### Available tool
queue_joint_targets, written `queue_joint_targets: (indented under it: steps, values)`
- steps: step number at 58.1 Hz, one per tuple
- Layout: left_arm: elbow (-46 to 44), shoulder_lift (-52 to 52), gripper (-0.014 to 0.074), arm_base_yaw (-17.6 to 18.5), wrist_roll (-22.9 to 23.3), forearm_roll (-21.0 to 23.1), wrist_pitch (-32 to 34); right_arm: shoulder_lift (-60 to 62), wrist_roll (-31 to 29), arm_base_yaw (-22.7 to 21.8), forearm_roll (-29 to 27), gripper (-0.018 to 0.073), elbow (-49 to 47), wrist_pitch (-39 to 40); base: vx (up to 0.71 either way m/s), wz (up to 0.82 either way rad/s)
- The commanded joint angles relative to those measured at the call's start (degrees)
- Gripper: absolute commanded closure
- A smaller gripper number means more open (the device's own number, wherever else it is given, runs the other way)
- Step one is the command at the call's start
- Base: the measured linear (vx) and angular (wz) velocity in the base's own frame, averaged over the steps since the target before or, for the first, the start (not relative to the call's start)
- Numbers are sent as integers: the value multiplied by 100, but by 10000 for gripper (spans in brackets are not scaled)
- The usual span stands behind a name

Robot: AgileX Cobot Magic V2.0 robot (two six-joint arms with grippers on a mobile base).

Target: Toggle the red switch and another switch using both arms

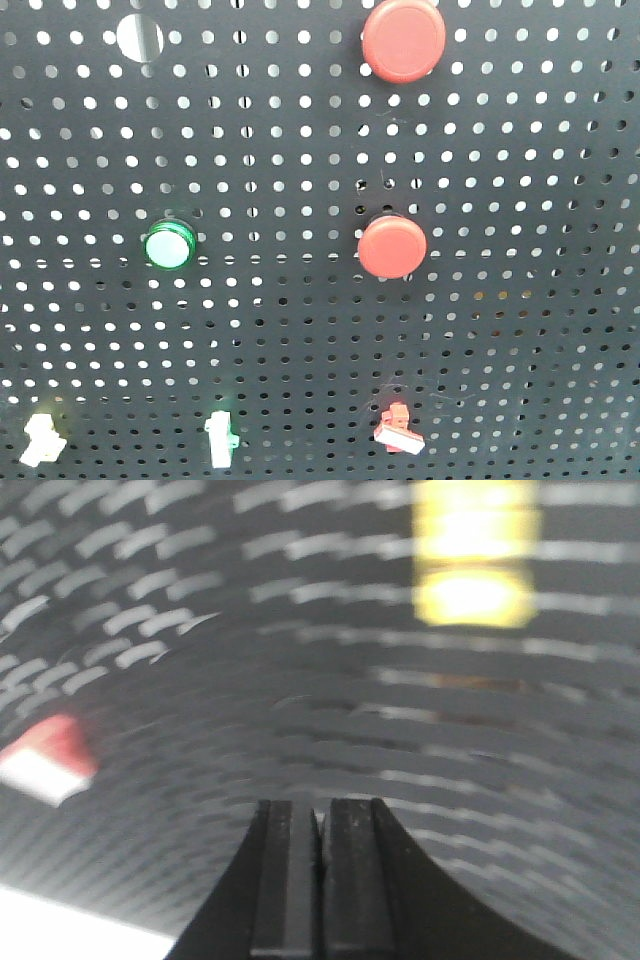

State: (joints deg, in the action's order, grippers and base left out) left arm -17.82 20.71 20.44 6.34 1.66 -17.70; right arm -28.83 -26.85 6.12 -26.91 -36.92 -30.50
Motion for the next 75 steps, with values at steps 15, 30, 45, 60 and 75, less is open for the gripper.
queue_joint_targets:
  steps: [15,30,45,60,75]
  values:
    - [-158,-1354,594,29,-33,-106,-1054,-1719,-5716,139,-5619,565,-181,-602,0,0]
    - [-158,-1445,594,29,-33,-262,-1069,-2742,-7195,1986,-7009,565,-267,734,0,0]
    - [-152,-1445,594,29,-22,-298,-1093,-2759,-7366,2456,-7304,565,-267,1816,0,0]
    - [-152,-1445,594,29,18,-298,-1093,-3051,-7366,2456,-7317,565,-267,923,0,0]
    - [-152,-1445,594,29,15,-298,-1105,-3685,-7230,2456,-7294,565,-248,752,0,0]
